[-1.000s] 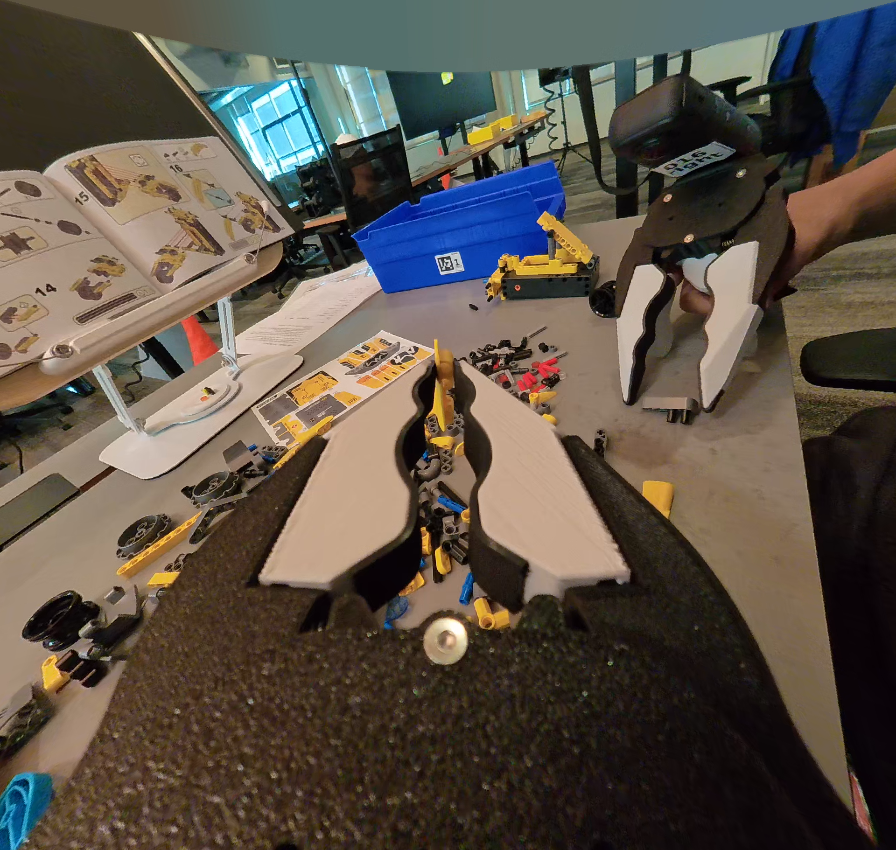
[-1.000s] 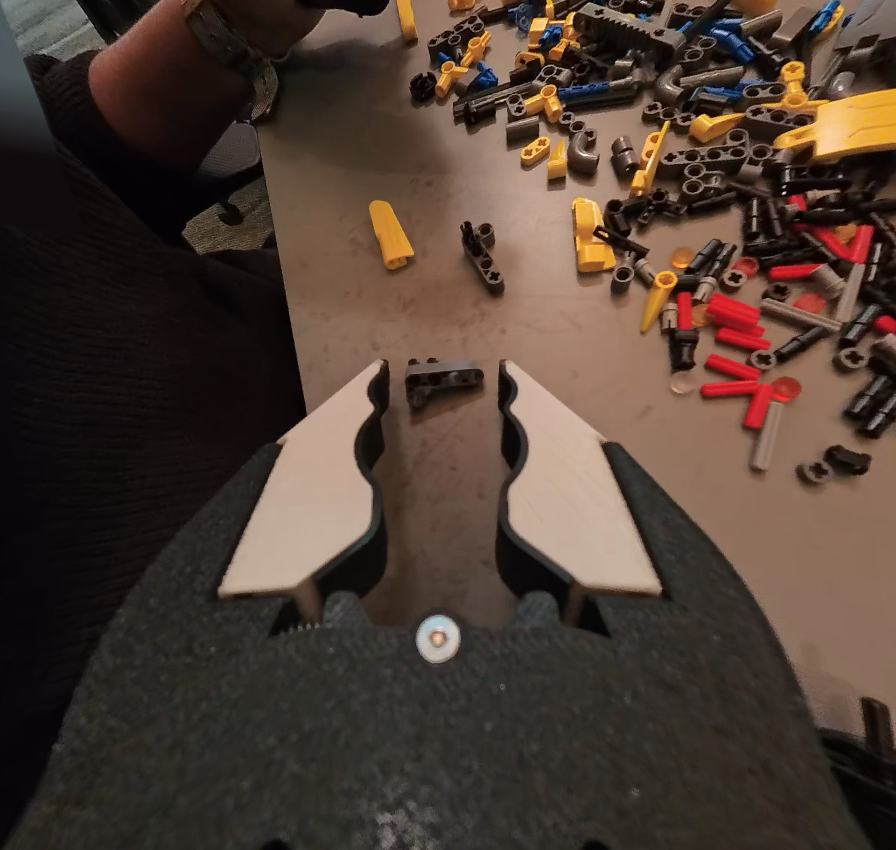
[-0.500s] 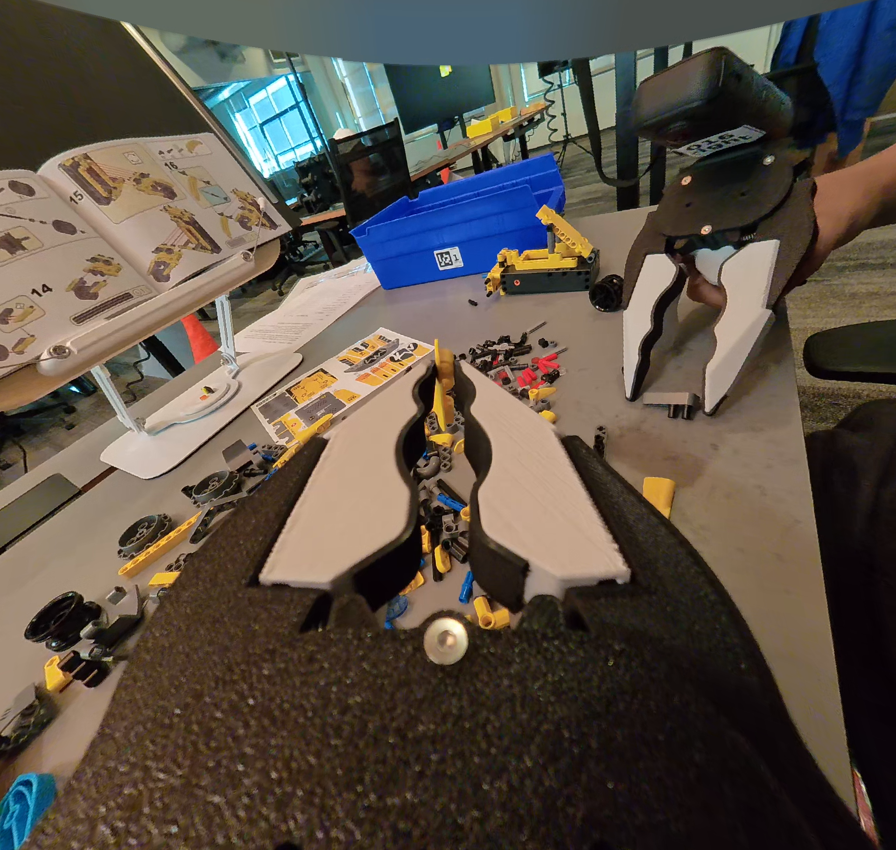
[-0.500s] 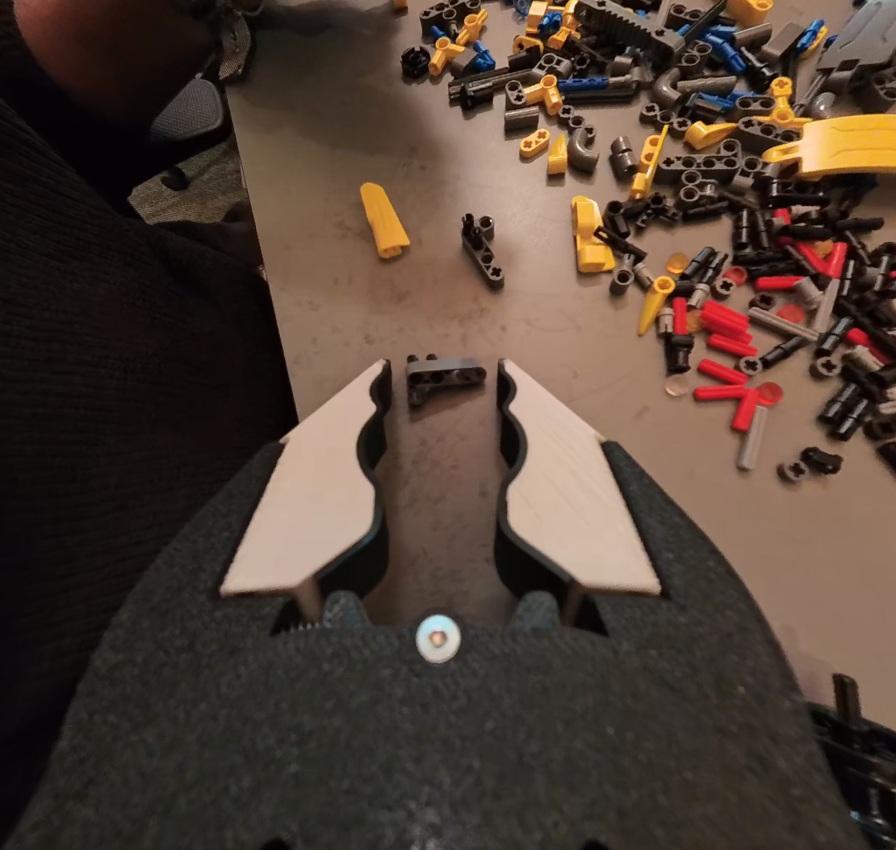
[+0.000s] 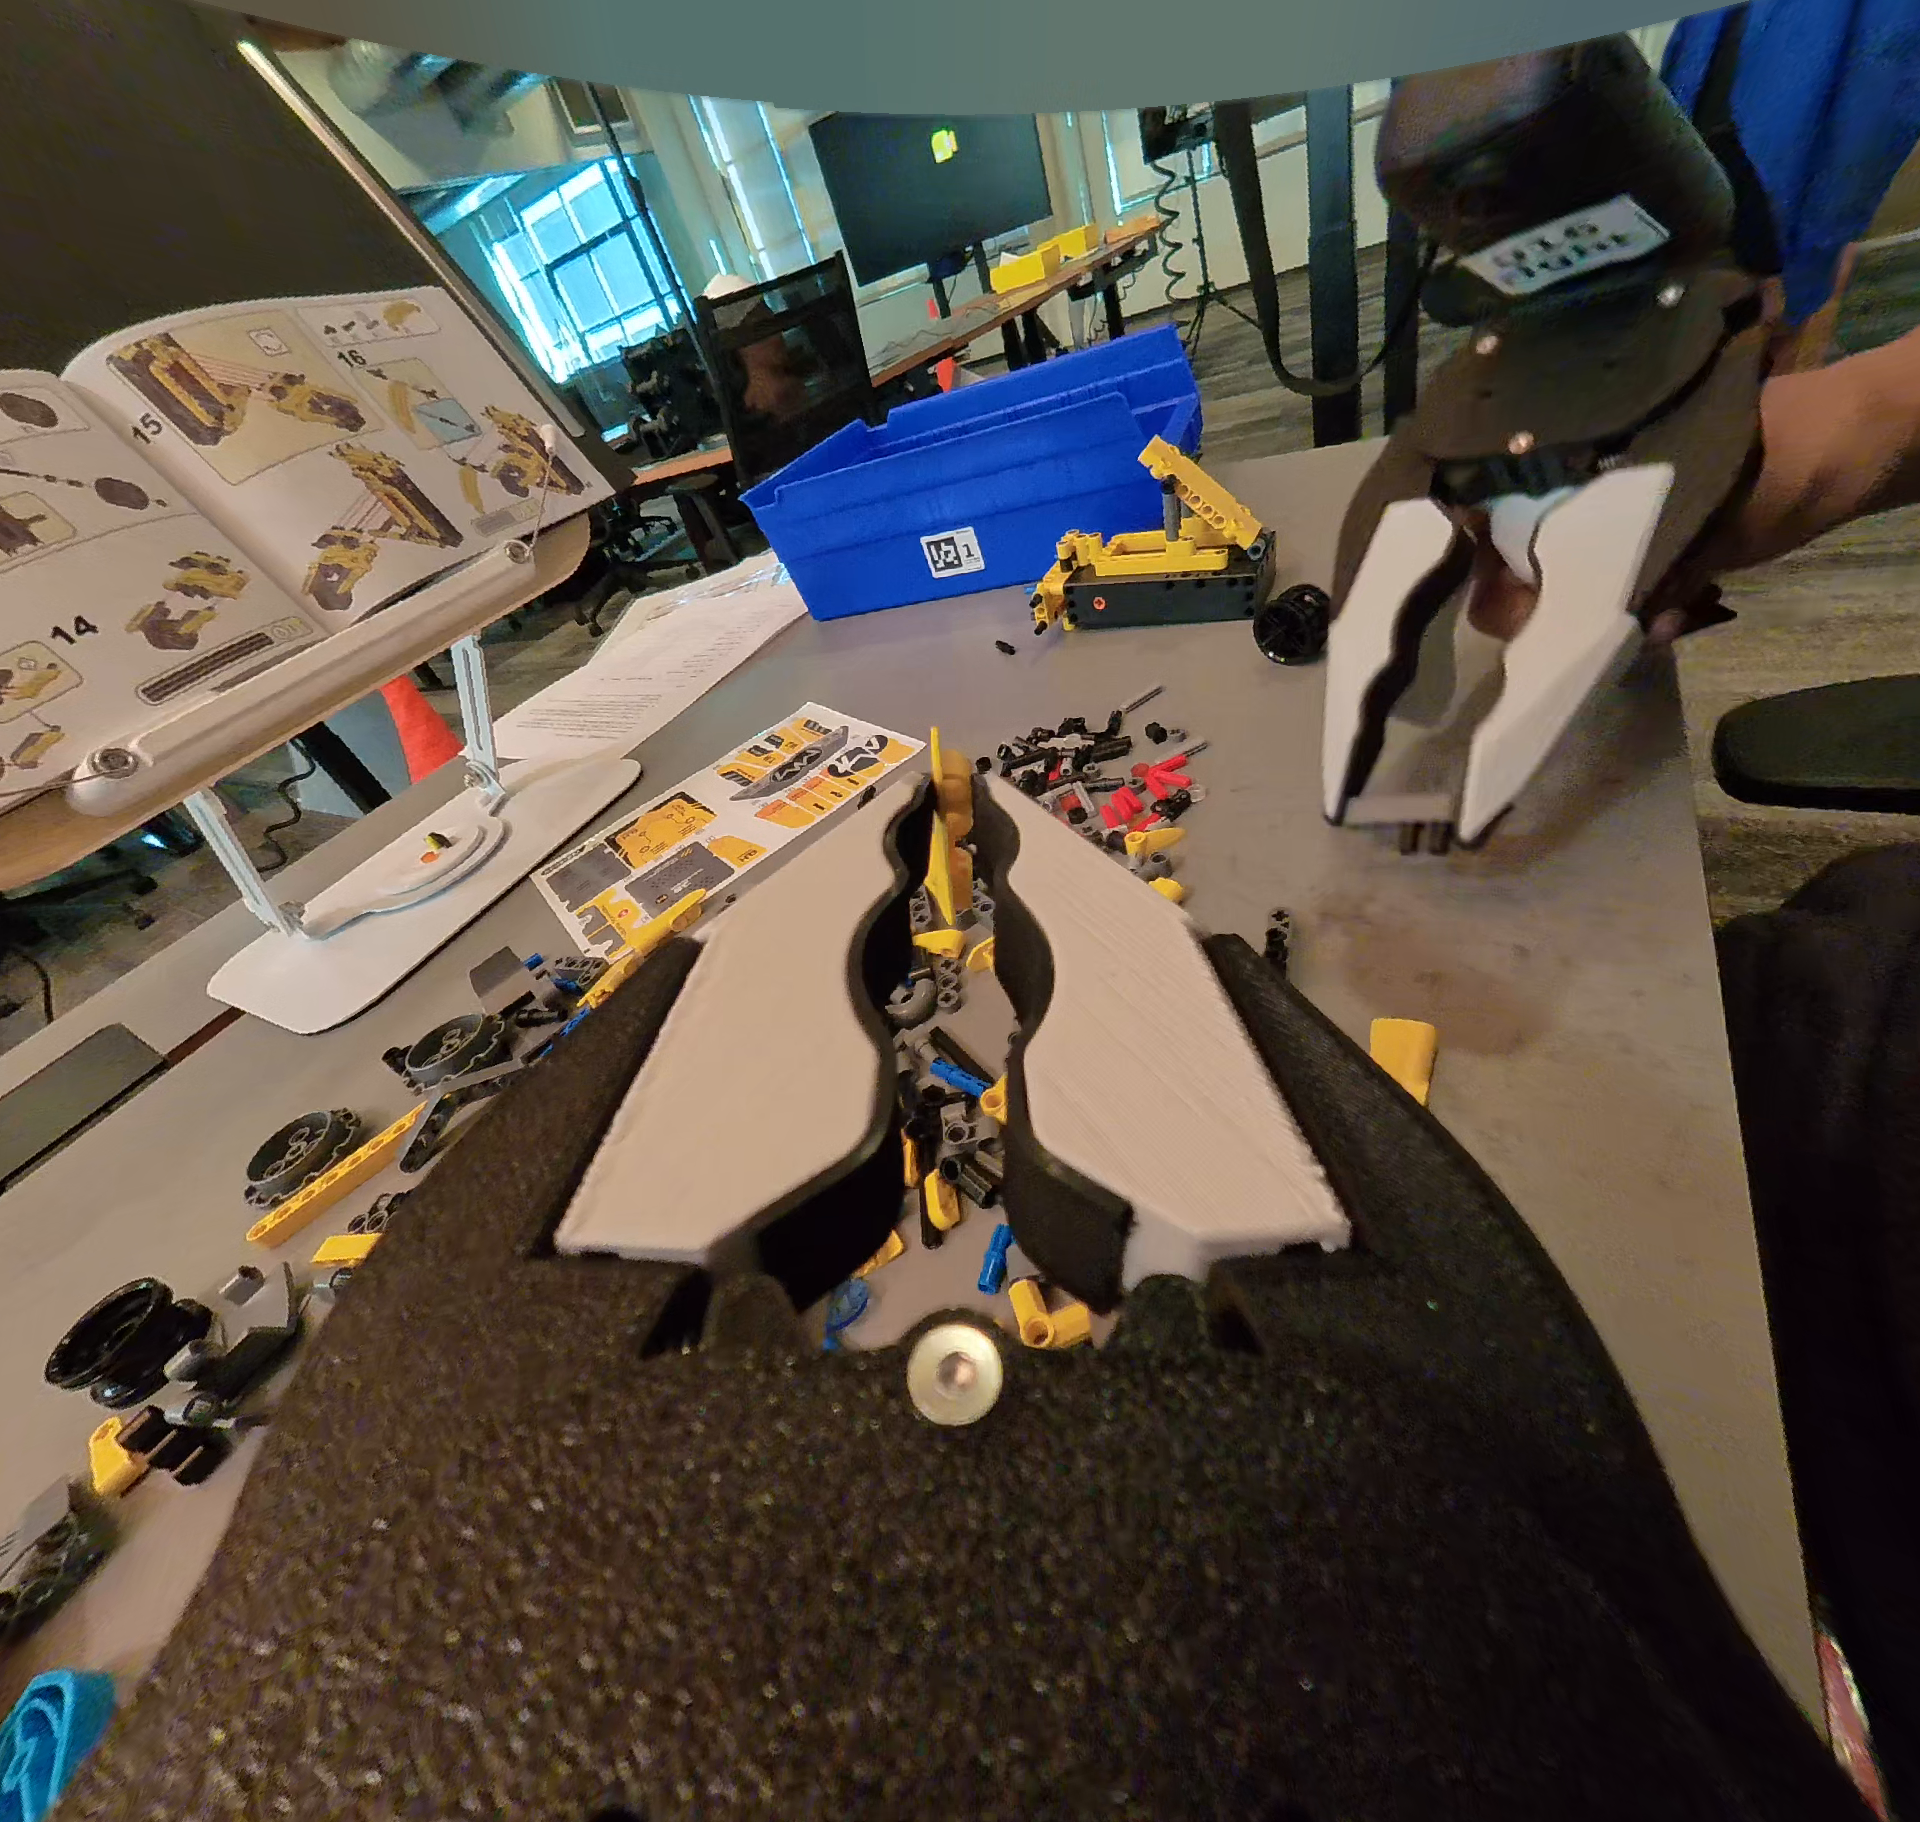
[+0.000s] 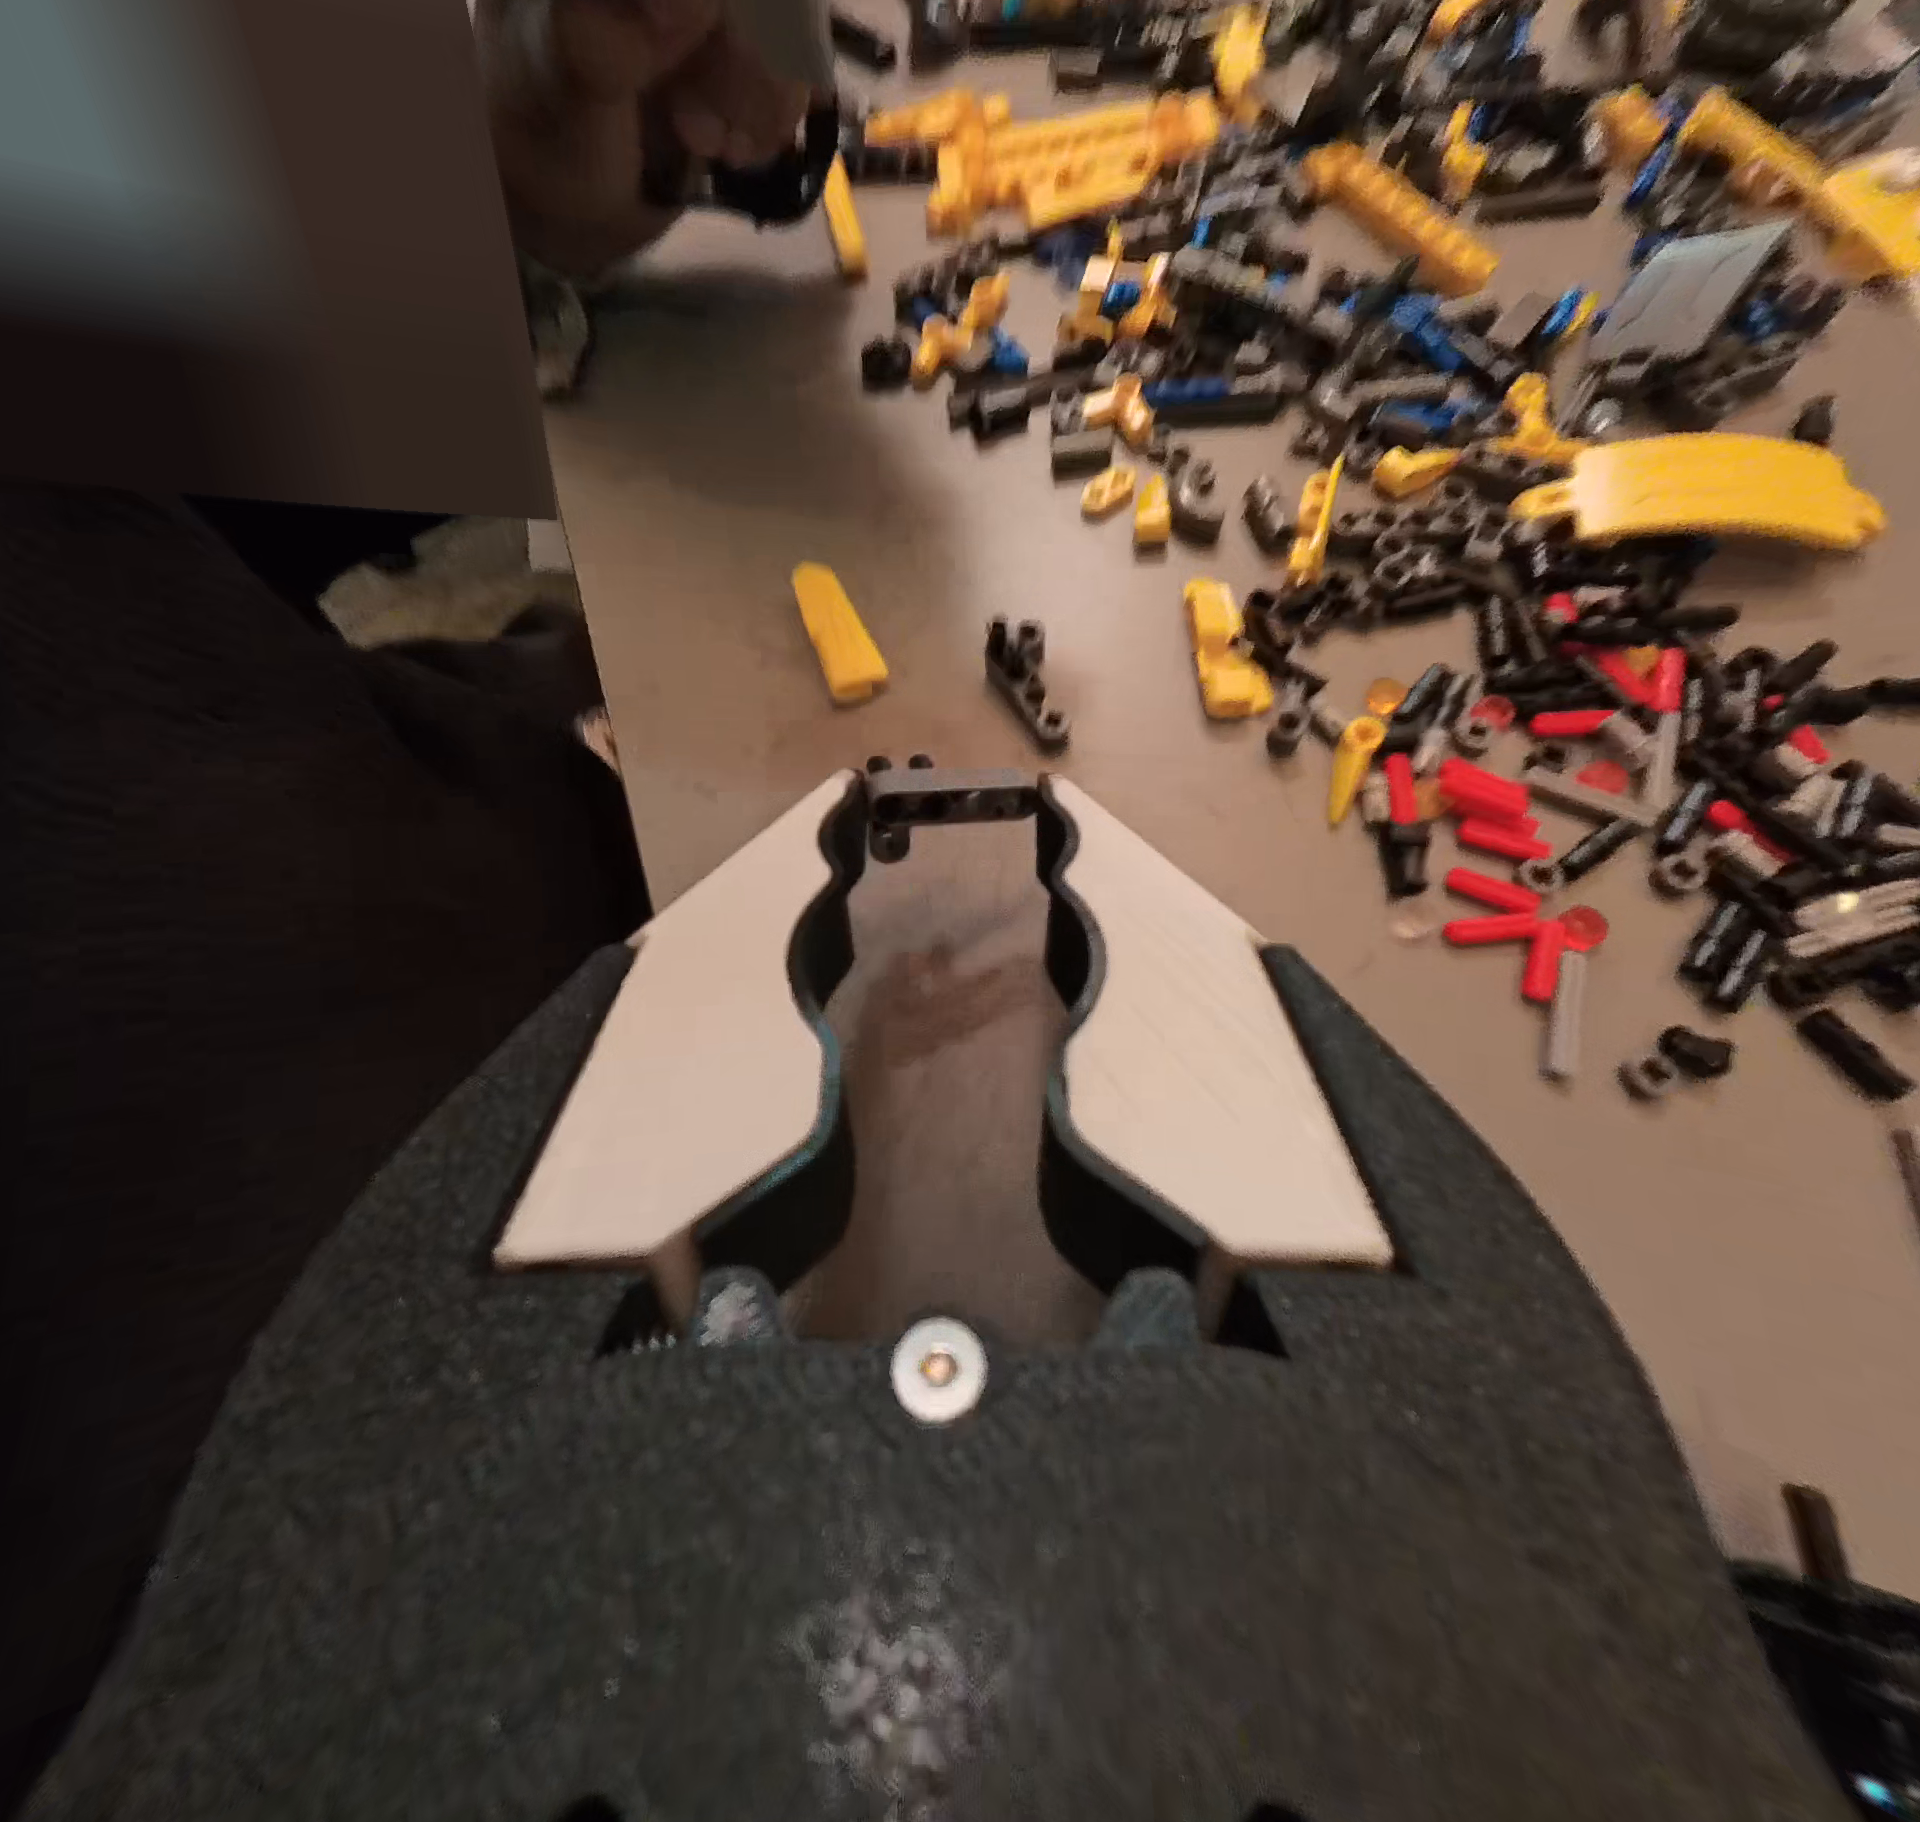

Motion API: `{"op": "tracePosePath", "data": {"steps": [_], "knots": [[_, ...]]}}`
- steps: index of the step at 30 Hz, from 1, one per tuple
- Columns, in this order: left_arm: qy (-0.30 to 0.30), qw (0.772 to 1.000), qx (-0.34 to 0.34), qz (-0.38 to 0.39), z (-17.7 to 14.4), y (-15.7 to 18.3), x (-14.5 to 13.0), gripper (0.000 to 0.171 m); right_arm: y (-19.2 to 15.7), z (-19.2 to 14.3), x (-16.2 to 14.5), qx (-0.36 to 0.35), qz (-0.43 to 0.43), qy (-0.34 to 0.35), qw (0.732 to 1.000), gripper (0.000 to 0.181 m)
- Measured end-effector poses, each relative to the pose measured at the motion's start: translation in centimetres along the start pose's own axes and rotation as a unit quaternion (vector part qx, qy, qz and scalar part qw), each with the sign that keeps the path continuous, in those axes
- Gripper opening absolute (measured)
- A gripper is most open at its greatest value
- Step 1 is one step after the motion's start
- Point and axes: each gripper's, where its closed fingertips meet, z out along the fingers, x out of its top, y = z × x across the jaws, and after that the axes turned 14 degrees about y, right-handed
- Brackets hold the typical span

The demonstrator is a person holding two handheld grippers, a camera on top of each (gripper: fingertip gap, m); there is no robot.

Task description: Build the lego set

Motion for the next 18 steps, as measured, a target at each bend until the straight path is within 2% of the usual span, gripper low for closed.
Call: {"op": "tracePosePath", "data": {"steps": [5, 8, 11, 14, 18], "knots": [[0.008, 1.000, -0.009, 0.025, 0.1, 0.7, 0.5, 0.006, 0.2, 0.0, 5.9, 0.018, 0.049, 0.093, 0.994, 0.031], [0.008, 0.999, -0.019, 0.048, 0.3, 1.4, 0.7, 0.006, -0.1, 0.6, 8.1, 0.047, 0.092, 0.118, 0.988, 0.032], [0.003, 0.997, -0.036, 0.074, 0.5, 2.4, 0.7, 0.005, -0.2, 1.2, 9.3, 0.083, 0.166, 0.130, 0.974, 0.032], [0.011, 0.995, -0.059, 0.081, 0.7, 3.5, 1.1, 0.005, -0.5, 1.6, 9.7, 0.134, 0.277, 0.128, 0.943, 0.032], [0.017, 0.991, -0.080, 0.110, 0.9, 4.7, 1.9, 0.005, -1.5, 2.0, 9.3, 0.182, 0.352, 0.120, 0.910, 0.032]]}}
